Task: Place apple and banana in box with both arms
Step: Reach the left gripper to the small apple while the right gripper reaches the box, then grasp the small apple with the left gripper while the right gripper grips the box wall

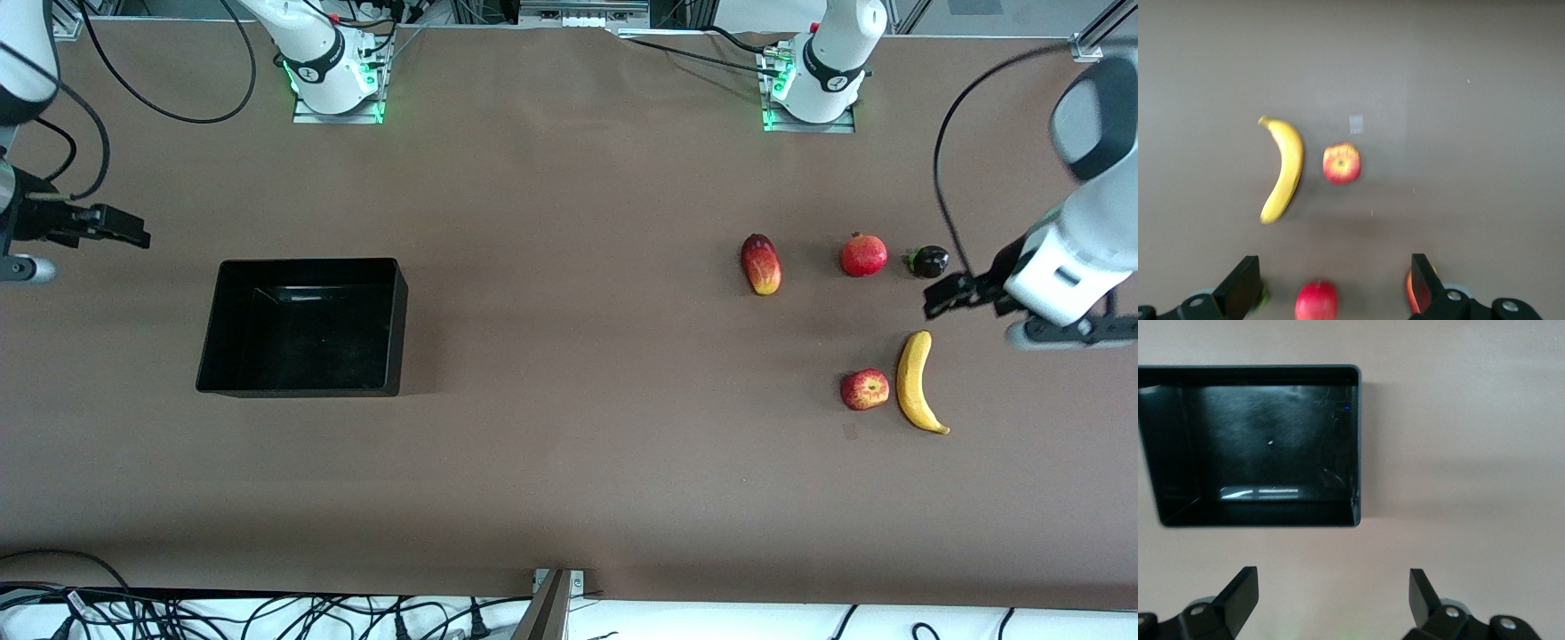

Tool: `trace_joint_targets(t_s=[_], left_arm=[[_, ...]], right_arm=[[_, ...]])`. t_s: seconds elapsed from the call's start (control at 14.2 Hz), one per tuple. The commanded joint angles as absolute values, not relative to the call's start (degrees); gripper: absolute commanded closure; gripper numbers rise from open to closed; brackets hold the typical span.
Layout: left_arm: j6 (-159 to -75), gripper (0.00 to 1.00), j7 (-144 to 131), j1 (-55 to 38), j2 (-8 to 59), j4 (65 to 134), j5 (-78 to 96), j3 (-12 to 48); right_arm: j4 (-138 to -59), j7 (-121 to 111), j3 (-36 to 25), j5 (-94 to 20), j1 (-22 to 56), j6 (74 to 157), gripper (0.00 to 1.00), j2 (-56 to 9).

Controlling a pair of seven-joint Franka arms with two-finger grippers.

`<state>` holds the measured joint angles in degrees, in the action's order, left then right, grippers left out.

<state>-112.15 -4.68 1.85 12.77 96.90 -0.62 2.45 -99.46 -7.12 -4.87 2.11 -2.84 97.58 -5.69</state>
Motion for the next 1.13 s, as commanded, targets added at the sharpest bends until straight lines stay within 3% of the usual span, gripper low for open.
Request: trace_joint_targets(t_s=[0.0, 0.14, 0.35, 0.63, 0.78, 0.85, 0.92, 0.99, 1.06], left_arm=[[-127.46, 0.0, -5.71, 2.02, 22.38, 99.21, 0.44, 2.2], [-137.42, 0.0, -4.93, 2.99, 25.83, 103.69, 0.0, 2.2], [-144.12, 0.0, -5.01, 2.99, 31.35, 104.94, -0.53, 2.11], [-150.38, 0.0, -5.36, 3.08, 34.54, 107.66, -0.62, 2.11], [-152.12, 0.0, -6.32, 2.9, 36.55, 107.14, -0.53, 2.11], [-153.36, 0.02, -6.85, 2.99, 36.65, 107.57, -0.61, 2.11], [-153.37, 0.4, -7.29, 2.99, 36.56, 107.67, -0.62, 2.11], [-153.37, 0.87, -7.82, 2.99, 36.56, 107.67, -0.62, 2.11], [-153.37, 1.0, -7.82, 2.99, 36.56, 107.67, -0.62, 2.11]], right_arm=[[-109.12, -7.82, -5.62, 3.08, -2.81, 109.63, 0.0, -5.62], [-116.07, -8.0, -5.62, 3.08, -2.9, 120.01, 0.0, -5.8], [-125.13, -8.26, -6.77, 3.08, -2.9, 135.48, 0.0, -7.9], [-127.0, -9.49, -7.21, 2.47, -2.9, 144.39, 0.02, -13.96], [-127.0, -9.49, -7.21, 2.2, -2.99, 145.89, 0.17, -15.38], [-127.0, -9.49, -7.21, 2.2, -2.9, 146.68, 0.29, -16.16], [-127.0, -9.49, -7.21, 2.11, -2.99, 146.86, 0.48, -16.95], [-127.0, -9.49, -7.21, 2.11, -2.99, 146.78, 0.67, -17.14], [-127.0, -9.49, -7.21, 2.2, -2.99, 146.52, 0.85, -17.31]])
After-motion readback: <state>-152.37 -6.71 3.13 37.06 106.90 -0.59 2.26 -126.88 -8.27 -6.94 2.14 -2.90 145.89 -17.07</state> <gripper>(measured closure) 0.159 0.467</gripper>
